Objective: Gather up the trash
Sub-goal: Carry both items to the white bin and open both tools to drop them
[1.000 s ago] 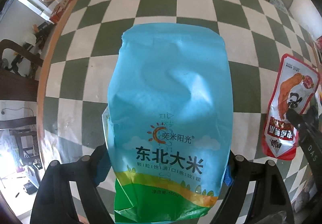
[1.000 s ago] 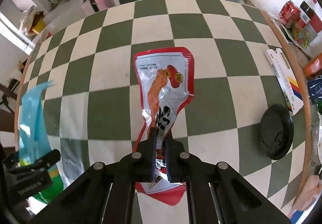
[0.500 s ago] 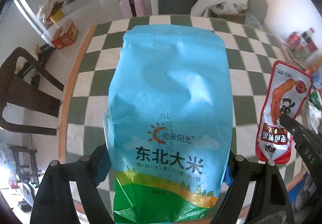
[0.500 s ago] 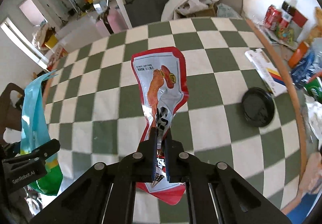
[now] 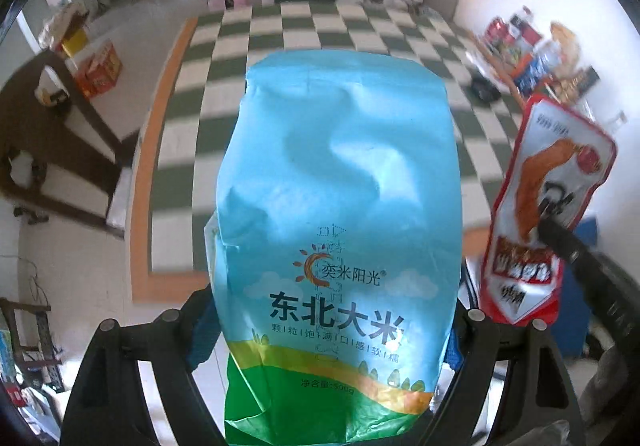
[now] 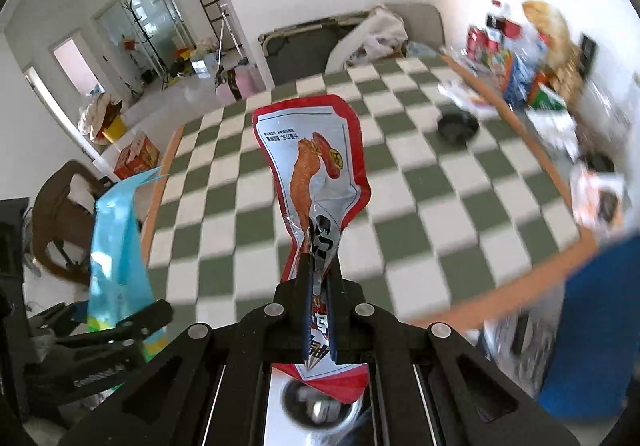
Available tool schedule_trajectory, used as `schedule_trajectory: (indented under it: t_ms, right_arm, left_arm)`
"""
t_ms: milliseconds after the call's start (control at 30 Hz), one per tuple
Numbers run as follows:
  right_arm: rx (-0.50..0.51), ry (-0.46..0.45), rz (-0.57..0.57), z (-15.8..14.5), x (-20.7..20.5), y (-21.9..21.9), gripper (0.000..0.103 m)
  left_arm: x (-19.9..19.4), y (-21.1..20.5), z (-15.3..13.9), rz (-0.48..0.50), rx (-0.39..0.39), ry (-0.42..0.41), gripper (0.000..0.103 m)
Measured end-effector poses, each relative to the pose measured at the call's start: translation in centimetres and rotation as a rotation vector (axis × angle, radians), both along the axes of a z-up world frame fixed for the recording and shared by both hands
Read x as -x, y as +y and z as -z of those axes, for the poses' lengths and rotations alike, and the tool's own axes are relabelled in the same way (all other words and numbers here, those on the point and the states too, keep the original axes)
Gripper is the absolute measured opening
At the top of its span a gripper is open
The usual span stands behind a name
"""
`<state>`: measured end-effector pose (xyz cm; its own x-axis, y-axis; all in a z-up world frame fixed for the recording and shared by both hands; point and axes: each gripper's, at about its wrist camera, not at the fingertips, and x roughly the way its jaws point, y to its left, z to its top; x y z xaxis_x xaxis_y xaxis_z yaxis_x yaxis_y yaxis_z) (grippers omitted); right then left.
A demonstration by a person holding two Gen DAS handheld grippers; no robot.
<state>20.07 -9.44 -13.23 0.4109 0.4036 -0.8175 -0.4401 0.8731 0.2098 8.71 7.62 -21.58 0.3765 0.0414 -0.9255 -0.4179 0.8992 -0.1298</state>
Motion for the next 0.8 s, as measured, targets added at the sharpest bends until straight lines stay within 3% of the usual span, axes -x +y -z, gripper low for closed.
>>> schedule_trajectory:
  t_ms: [133,267,467,600,733,800]
  right_arm:
    - [0.052,0.097,-0.017,3.5,5.4,-1.8,0.006]
    - [0.103,0.248,-0.031,10.1,8.8,-3.3,0.006]
    - [0.156,0.459,-0.041,24.8,10.8,-4.1,0.006]
    - [0.177,0.525,-0.036,34.7,10.7,-4.1,0.006]
    - [0.19,0.594,-0.033,44.9,10.1,-3.8,0.006]
    - [0.189,0.628,-0.047,49.4,9.7,-3.2,0.006]
  left_arm:
    - [3.7,-1.4,4.1,-0.002,0.045,0.068,0.084]
    - [6.2,-1.8,10.3,-0.028,0.117,0.165,0.084]
    - [6.7,-2.0,22.7,-0.06,0.214,0.295,0.084]
    - [5.7,-1.6,31.6,-0.095,0.272,0.339,0.085]
    - [5.0,-1.3,40.6,-0.125,0.333,0.378,0.099]
    - [4.5,-0.9,44.5,-0.137,0.355,0.403,0.1]
